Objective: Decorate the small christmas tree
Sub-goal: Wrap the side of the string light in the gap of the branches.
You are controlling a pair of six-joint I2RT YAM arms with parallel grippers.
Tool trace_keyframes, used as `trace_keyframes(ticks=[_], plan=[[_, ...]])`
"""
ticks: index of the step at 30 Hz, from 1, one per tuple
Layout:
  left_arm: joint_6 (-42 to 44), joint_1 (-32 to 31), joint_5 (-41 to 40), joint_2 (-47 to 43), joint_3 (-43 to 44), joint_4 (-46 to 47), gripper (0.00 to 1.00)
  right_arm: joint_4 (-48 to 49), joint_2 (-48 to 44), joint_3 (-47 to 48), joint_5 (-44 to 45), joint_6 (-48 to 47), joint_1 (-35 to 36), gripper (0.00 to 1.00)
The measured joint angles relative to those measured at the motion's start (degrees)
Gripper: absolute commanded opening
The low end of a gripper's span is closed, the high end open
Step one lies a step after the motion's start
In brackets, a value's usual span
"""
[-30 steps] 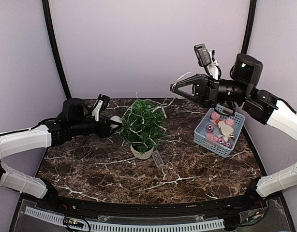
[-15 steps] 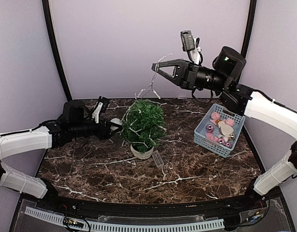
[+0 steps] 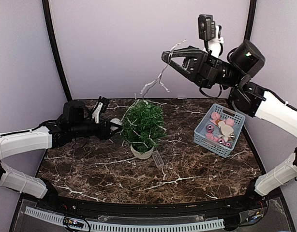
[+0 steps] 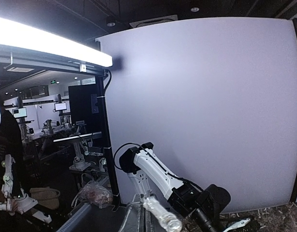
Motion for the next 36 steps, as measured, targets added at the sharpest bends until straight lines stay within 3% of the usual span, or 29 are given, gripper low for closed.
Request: trace_keyframes(ticks=[7, 14, 27, 36], plan=[[0.0, 0.0, 0.0, 0.0, -0.1, 0.0, 0.46, -5.6, -9.0, -4.3, 2.1, -5.6, 0.3, 0.00], [-0.2, 0.0, -0.2, 0.0, -0.2, 0.0, 0.46, -13.2, -13.0, -12.1, 10.8, -8.0, 0.3, 0.00], [-0.4, 0.0, -0.4, -0.1, -0.6, 0.0, 0.47, -32.3, -26.8, -16.2, 40.6, -11.1, 0.3, 0.00], [-0.4, 0.0, -0.1, -0.4, -0.6, 0.0, 0.48, -40.8, -26.9, -23.5, 62.2, -7.6, 0.0, 0.00]])
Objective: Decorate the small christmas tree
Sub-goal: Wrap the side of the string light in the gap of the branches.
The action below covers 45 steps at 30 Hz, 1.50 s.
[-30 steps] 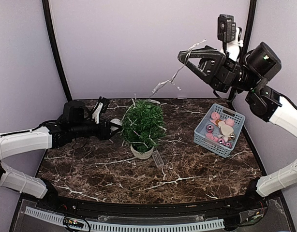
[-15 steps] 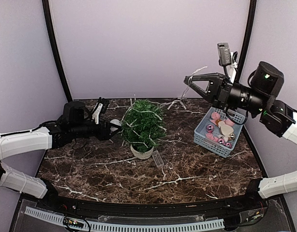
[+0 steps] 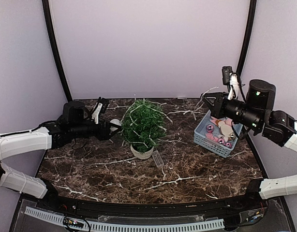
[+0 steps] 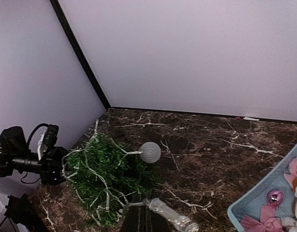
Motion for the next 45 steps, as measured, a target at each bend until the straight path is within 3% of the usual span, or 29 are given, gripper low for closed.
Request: trace_keyframes(ticks=[4, 9, 18, 22, 27, 37, 45], plan=[[0.0, 0.0, 0.2, 0.0, 0.0, 0.0, 0.48, -1.7, -0.1, -0.2, 5.8, 1.4, -0.6, 0.00], [0.0, 0.0, 0.2, 0.0, 0.0, 0.0, 0.48, -1.2, -0.6, -1.1, 6.1, 2.1, -1.0, 0.00], [0.0, 0.0, 0.2, -0.3, 0.0, 0.0, 0.48, 5.0, -5.5, -6.2, -19.8, 0.8, -1.0, 0.00], [0.0, 0.0, 0.2, -0.3, 0.0, 0.0, 0.48, 6.6, -7.8, -8.6, -25.0, 0.8, -1.0, 0.00], [0.0, 0.0, 0.2, -0.4, 0.0, 0.0, 0.48, 6.6, -9.2, -11.1, -23.1, 0.8, -1.0, 0.00], [0.0, 0.0, 0.2, -0.6, 0.0, 0.0, 0.48, 4.8, 2.7, -11.1, -11.8, 2.7, -2.7, 0.00], [0.0, 0.0, 0.2, -0.7, 0.0, 0.0, 0.51, 4.1, 3.8, -11.0, -7.1, 4.8, -7.1, 0.00]])
